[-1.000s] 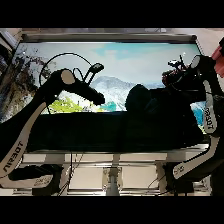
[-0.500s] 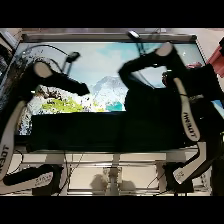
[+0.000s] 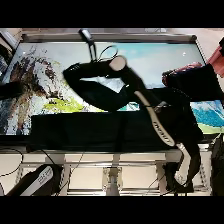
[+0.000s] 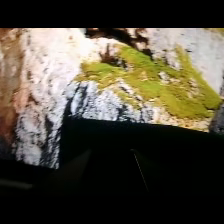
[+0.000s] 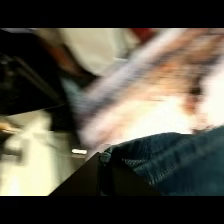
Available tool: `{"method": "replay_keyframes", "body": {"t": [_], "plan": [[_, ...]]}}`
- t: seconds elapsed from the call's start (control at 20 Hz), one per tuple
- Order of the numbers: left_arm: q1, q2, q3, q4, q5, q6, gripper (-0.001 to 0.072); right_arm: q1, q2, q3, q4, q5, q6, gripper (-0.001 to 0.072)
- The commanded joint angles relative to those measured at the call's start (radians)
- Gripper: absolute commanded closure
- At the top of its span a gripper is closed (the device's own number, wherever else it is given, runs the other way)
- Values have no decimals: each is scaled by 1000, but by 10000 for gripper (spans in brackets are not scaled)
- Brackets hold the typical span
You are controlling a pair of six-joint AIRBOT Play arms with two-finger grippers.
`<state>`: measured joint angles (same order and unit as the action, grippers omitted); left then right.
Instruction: Fold the clothes and pants, and hang the long-sleeved shirts on hangers.
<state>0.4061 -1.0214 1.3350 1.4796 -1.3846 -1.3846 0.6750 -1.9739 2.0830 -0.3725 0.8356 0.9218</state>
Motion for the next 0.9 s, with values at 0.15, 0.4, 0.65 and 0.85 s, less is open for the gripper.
{"method": "replay_keyframes", "body": {"t": [0.15,0.4,0.65,0.85], "plan": [[184,64,-34,-16,-34,20,402,141,-95,-21,196,21,-16,433],[174,10,-90,-165,-19,65,401,85,-63,-20,199,244,66,364],[108,-75,-90,-217,-12,212,400,-182,58,-20,-39,430,159,365],[62,-217,-90,-187,2,175,400,-451,121,-20,-289,765,269,413]]}}
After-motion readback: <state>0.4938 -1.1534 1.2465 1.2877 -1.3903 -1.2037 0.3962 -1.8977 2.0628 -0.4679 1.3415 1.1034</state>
